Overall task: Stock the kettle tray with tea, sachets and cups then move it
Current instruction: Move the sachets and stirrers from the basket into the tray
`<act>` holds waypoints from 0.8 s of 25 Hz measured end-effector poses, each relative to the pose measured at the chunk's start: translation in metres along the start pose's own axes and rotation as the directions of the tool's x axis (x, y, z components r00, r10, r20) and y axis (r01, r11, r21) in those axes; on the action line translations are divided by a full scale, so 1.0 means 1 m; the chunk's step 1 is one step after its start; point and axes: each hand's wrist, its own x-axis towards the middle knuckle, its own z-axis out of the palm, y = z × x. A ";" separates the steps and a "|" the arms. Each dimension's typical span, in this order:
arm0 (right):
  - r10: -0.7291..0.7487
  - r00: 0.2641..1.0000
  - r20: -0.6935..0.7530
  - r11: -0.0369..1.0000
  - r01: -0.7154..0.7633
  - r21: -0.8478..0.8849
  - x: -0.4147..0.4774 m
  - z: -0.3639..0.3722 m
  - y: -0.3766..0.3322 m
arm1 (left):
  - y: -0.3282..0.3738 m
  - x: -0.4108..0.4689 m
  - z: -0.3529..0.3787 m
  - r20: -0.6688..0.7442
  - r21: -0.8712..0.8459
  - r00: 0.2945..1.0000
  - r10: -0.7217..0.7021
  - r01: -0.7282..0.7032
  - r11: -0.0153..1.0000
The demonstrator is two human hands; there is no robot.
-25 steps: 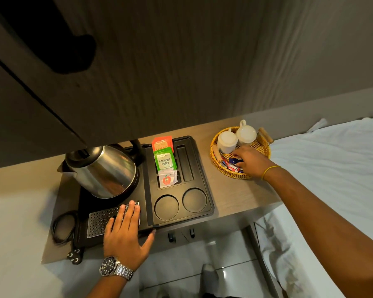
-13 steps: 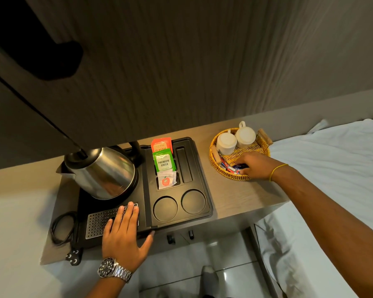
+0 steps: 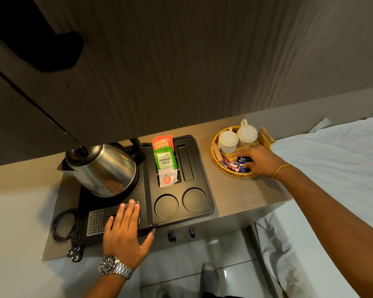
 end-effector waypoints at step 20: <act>-0.210 0.942 -0.263 0.976 0.217 -0.001 -0.006 -0.005 -0.064 | -0.001 -0.002 0.008 -0.038 -0.029 0.999 -0.015 0.014 0.999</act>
